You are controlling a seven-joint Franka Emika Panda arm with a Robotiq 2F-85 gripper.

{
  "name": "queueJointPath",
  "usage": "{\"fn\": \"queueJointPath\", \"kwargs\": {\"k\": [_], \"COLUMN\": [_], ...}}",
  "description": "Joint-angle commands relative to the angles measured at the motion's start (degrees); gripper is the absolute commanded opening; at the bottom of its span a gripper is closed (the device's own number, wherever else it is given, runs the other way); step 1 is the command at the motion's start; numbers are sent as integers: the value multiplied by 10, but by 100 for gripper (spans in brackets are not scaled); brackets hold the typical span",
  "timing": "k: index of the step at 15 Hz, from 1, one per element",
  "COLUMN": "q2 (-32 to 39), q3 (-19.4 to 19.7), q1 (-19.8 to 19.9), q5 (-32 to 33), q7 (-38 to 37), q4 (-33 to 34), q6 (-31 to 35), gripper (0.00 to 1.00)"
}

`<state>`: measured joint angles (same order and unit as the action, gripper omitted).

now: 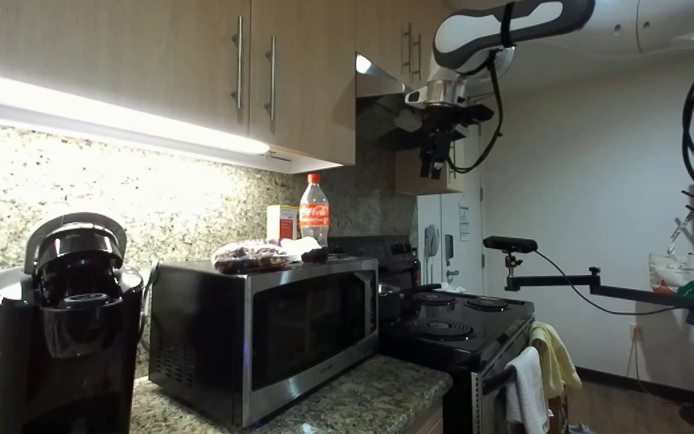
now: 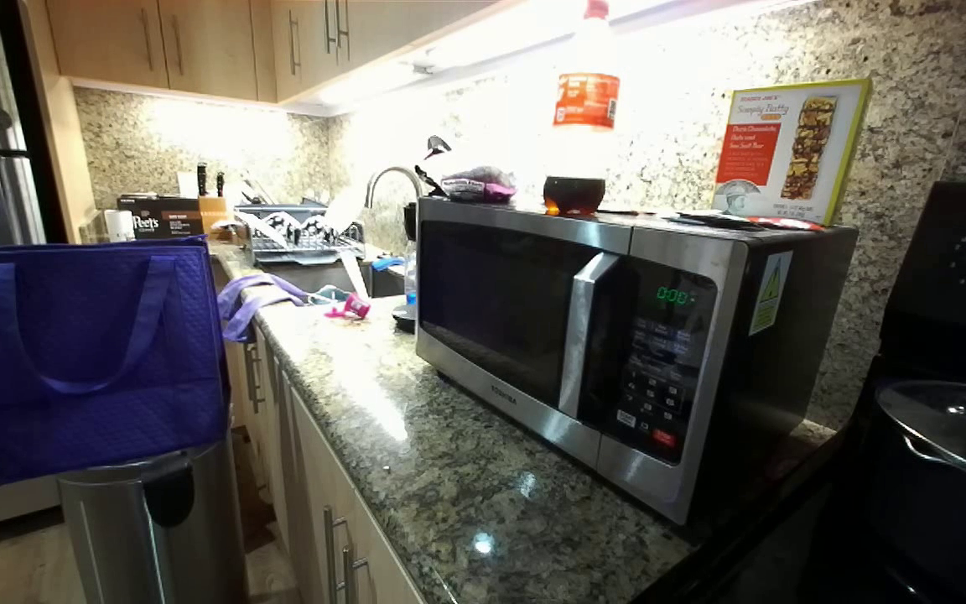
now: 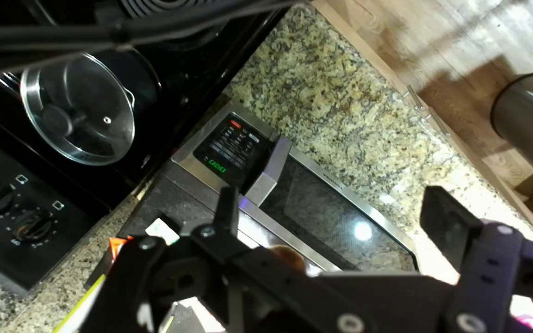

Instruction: Place the coca-cola bottle in the blue bag

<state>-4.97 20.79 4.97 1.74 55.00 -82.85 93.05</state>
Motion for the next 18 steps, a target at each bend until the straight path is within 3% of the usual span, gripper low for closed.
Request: {"fn": "queueJointPath", "kwargs": {"k": [1,6,13,14,18], "q2": [45,134,262,218,229], "q3": [-18,-51,-118,-97,-98], "q1": [24,41,81,54,54], "q5": [-84,-168,-159,-153,-153], "q7": [55,96,95,80,80], "q4": [33,120,307,231,242], "q6": [26,43,26,49,48], "gripper": [100,100,100,100,100]}}
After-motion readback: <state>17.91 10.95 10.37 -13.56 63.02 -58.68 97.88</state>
